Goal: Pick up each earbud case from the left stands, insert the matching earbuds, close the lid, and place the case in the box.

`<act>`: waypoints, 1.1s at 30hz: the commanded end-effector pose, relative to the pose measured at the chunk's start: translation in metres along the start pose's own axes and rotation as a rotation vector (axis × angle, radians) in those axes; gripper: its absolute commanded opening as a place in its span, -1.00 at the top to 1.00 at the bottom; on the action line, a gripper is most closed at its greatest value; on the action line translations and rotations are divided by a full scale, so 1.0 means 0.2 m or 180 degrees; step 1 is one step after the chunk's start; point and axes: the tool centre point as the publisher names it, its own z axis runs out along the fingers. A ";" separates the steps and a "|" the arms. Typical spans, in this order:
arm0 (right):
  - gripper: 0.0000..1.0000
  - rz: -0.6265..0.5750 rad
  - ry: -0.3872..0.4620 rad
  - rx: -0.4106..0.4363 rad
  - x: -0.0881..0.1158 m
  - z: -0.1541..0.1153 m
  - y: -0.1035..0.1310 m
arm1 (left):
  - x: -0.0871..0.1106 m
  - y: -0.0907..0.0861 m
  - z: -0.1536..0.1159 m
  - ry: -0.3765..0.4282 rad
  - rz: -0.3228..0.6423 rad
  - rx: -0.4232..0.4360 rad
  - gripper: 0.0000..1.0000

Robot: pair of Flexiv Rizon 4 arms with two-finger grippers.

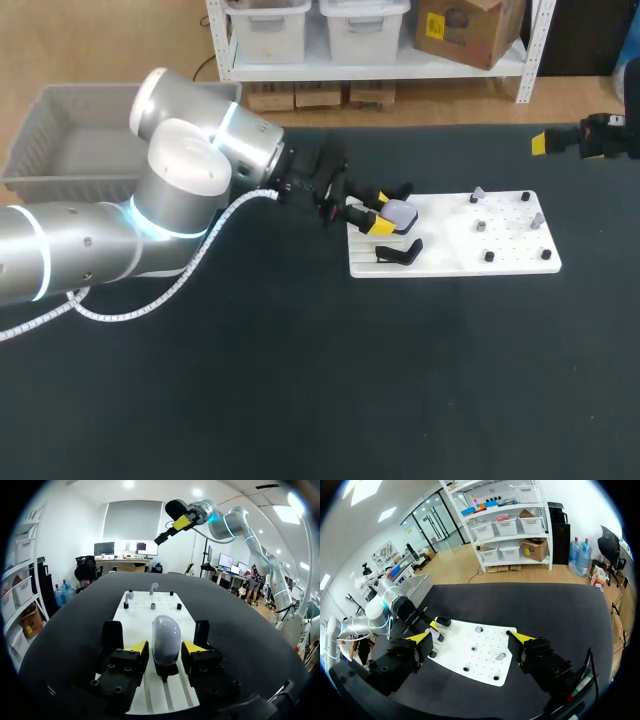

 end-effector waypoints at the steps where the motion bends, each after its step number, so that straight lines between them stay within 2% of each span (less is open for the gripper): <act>1: -1.00 -0.0003 0.0002 -0.0014 0.00 0.00 0.00 | 0.00 0.00 0.01 0.0011 -0.0001 0.0008 0.18; 2: -1.00 -0.0003 0.0002 -0.0014 0.00 0.00 0.00 | 0.00 0.00 0.01 0.0013 -0.0001 0.0011 0.19; 6: -1.00 -0.0003 0.0002 -0.0014 0.00 0.00 0.00 | 0.00 0.00 0.01 0.0012 -0.0004 -0.0001 0.48; 7: -1.00 -0.0003 0.0002 -0.0014 0.00 0.00 0.00 | 0.00 0.00 0.01 0.0009 0.0001 -0.0003 0.65; 8: -1.00 -0.0003 0.0002 -0.0014 0.00 0.00 0.00 | -0.01 0.00 0.01 0.0007 0.0005 -0.0004 0.90; 9: -1.00 -0.0003 0.0002 -0.0014 0.00 0.00 0.00 | -0.01 0.00 0.01 -0.0043 -0.0005 -0.0003 1.00; 11: -1.00 -0.0003 0.0002 -0.0014 0.00 0.00 0.00 | -0.04 -0.02 -0.01 0.0064 0.0129 -0.0003 1.00; 15: -1.00 -0.0003 0.0002 -0.0014 0.00 0.00 0.00 | -0.07 -0.07 -0.08 -0.0056 0.0118 -0.0107 1.00; 18: -1.00 -0.0003 0.0002 -0.0014 0.00 0.00 0.00 | -0.11 -0.12 -0.15 -0.0218 0.0112 -0.0175 1.00; 24: -1.00 -0.0003 0.0002 -0.0014 0.00 0.00 0.00 | -0.26 -0.21 -0.30 -0.0808 0.0111 -0.0196 1.00; 29: -1.00 -0.0003 0.0002 -0.0014 0.00 0.00 0.00 | -0.40 -0.28 -0.38 -0.1013 0.0282 -0.0173 1.00; 33: -1.00 -0.0003 0.0002 -0.0014 0.00 0.00 0.00 | -0.48 -0.32 -0.39 -0.1147 0.0348 -0.0201 1.00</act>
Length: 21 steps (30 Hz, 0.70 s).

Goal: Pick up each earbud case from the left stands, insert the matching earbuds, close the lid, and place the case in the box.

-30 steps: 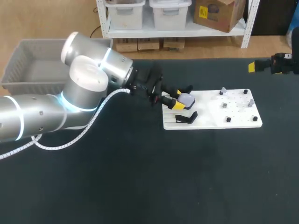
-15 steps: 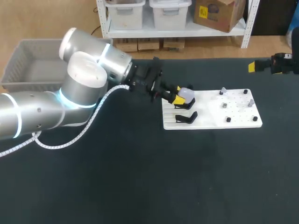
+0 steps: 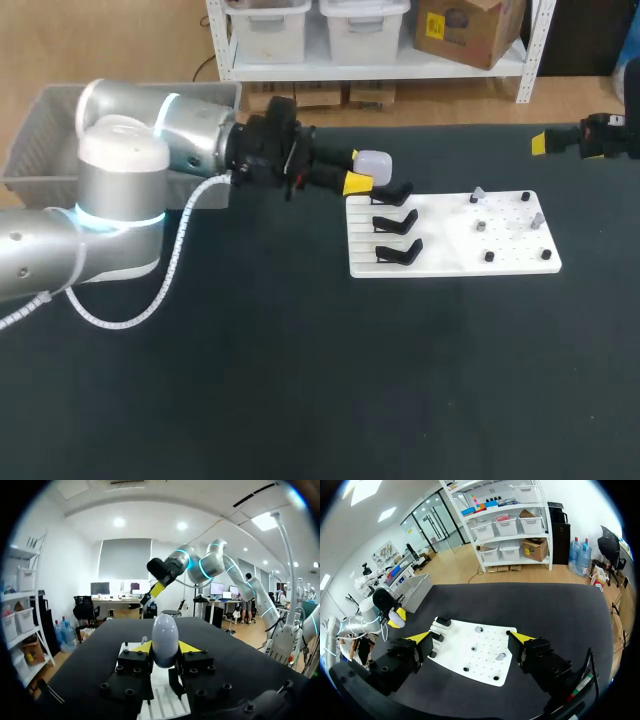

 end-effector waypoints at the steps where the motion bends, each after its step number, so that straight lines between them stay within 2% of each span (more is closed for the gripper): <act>1: -1.00 -0.0002 0.0002 -0.0014 0.00 0.00 0.00 | -0.07 -0.10 0.01 -0.0046 0.0035 -0.0284 1.00; 9: -1.00 -0.0002 0.0002 -0.0014 0.00 0.00 0.00 | -0.16 -0.11 0.07 -0.0117 0.0112 -0.0337 1.00; 11: -1.00 -0.0002 0.0002 -0.0014 0.00 0.00 0.00 | -0.17 -0.12 0.08 -0.0193 0.0075 -0.0312 1.00; 16: -1.00 -0.0002 0.0002 -0.0014 0.00 0.00 0.00 | -0.18 -0.12 0.09 -0.0162 0.0095 -0.0184 1.00; 21: -1.00 -0.0002 0.0002 -0.0014 0.00 0.00 0.00 | -0.18 -0.12 0.09 -0.0162 0.0095 -0.0184 1.00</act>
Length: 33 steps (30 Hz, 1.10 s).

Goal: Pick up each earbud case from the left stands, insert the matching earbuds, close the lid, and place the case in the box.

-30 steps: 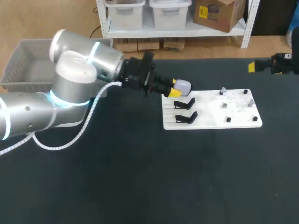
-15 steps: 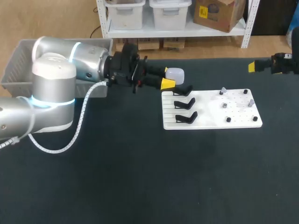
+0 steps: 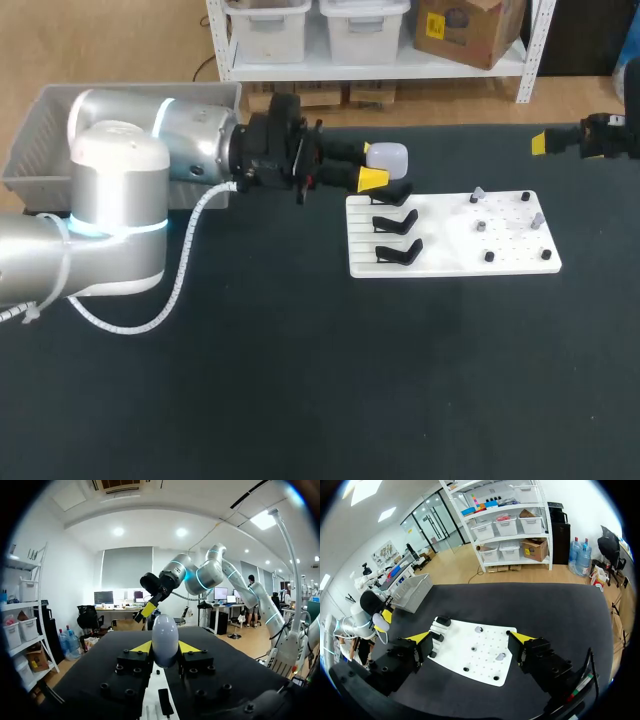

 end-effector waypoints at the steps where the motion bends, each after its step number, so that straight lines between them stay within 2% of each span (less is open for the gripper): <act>1: -1.00 -0.0003 0.0002 -0.0014 0.00 0.00 0.00 | 0.00 0.00 0.00 -0.0001 0.0005 -0.0010 1.00; 6: -1.00 -0.0003 0.0002 -0.0014 0.00 0.00 0.00 | 0.00 0.00 0.00 -0.0001 0.0005 -0.0010 1.00; 8: -1.00 -0.0085 -0.0139 -0.0119 0.02 -0.02 0.07 | 0.00 0.00 0.00 -0.0001 0.0005 -0.0010 1.00; 12: -1.00 -0.0300 -0.0272 -0.0133 0.07 -0.04 0.25 | 0.00 0.00 0.00 -0.0001 0.0005 -0.0010 1.00; 14: -1.00 -0.0416 -0.0249 -0.0105 0.10 -0.05 0.35 | 0.00 0.00 0.00 -0.0001 0.0005 -0.0010 1.00; 20: -1.00 -0.0501 -0.0163 -0.0252 0.18 -0.06 0.56 | 0.03 -0.04 0.01 -0.0086 0.0000 -0.0049 1.00; 26: -1.00 -0.0546 -0.0080 -0.0404 0.24 -0.06 0.73 | 0.04 -0.05 0.03 -0.0104 0.0036 -0.0003 1.00; 33: -1.00 -0.0522 0.0091 -0.0557 0.29 -0.05 0.87 | 0.06 -0.06 0.05 -0.0056 0.0054 0.0027 1.00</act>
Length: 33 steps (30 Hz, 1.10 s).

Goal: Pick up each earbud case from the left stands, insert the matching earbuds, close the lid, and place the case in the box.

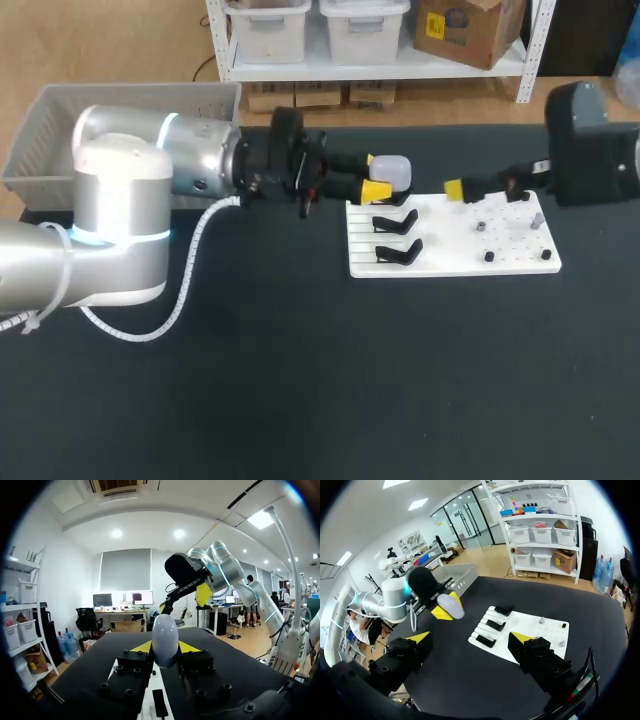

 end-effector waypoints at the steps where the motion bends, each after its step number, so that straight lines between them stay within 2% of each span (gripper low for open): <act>1: -1.00 0.0043 0.0079 -0.0006 0.00 0.02 0.08 | 0.01 0.00 0.01 0.0000 -0.0002 -0.0005 1.00; 7: -1.00 0.0069 0.0235 -0.0097 0.00 0.09 0.18 | 0.02 0.01 0.02 0.0008 0.0025 -0.0038 1.00; 11: -1.00 0.0079 0.0341 -0.0112 -0.02 0.14 0.21 | 0.02 0.01 0.02 0.0008 0.0025 -0.0038 1.00; 19: -1.00 0.0158 0.0436 -0.0113 -0.05 0.24 0.15 | 0.02 0.01 0.02 0.0008 0.0025 -0.0038 1.00; 33: -1.00 0.0289 0.0498 -0.0044 -0.08 0.34 0.04 | 0.02 0.01 0.02 0.0008 0.0025 -0.0038 1.00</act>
